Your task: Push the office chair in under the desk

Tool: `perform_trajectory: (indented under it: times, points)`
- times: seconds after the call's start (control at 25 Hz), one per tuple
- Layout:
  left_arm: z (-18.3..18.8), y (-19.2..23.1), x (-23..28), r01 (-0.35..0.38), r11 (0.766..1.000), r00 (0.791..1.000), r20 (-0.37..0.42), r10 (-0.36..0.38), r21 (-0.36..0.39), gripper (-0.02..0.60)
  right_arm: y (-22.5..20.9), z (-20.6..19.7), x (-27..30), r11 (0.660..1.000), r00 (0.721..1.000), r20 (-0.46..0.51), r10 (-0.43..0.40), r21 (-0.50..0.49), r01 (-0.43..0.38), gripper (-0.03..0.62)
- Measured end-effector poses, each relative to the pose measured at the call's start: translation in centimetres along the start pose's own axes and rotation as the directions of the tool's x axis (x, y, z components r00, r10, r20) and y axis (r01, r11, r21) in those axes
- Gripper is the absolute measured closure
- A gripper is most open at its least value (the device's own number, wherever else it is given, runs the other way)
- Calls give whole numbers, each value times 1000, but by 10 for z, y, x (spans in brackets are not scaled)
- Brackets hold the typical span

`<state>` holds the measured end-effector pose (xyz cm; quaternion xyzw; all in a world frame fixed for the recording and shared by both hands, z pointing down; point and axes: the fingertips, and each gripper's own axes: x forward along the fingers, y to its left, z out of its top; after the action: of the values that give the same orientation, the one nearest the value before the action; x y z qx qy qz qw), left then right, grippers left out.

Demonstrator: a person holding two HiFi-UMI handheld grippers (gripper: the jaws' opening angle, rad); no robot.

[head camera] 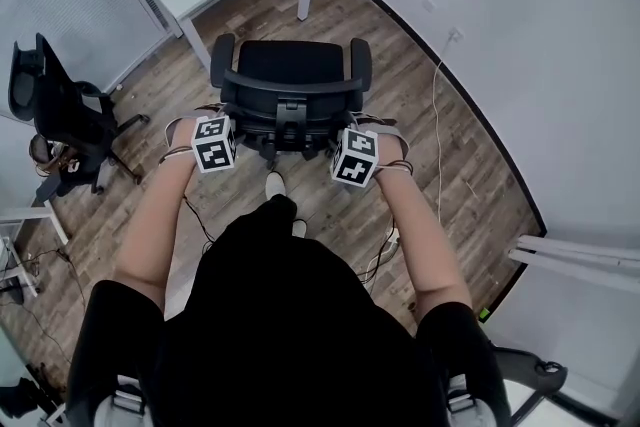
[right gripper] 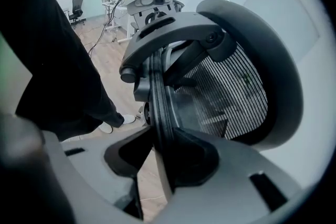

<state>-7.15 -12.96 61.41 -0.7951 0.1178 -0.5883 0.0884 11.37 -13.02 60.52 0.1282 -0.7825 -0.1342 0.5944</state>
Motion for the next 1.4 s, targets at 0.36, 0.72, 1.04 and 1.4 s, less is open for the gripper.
perform_trajectory:
  times: [0.36,0.72,1.04,1.4]
  points:
    - [14,33,15,1,1000,1000,6,-1,-16,457,-43,-17,13,1000,1000,4,13,-18,-13,461]
    - [26,76,33,26,999,999,30,-25,-41,468,-96,-32,33,999,999,-24,36,-32,-37,457]
    - [36,120,51,23,998,999,23,-22,-60,479,-149,-46,50,998,997,-63,54,-37,-56,454]
    - [48,154,61,22,993,1000,8,-21,-117,482,-195,-58,65,998,997,-69,28,-59,-32,445]
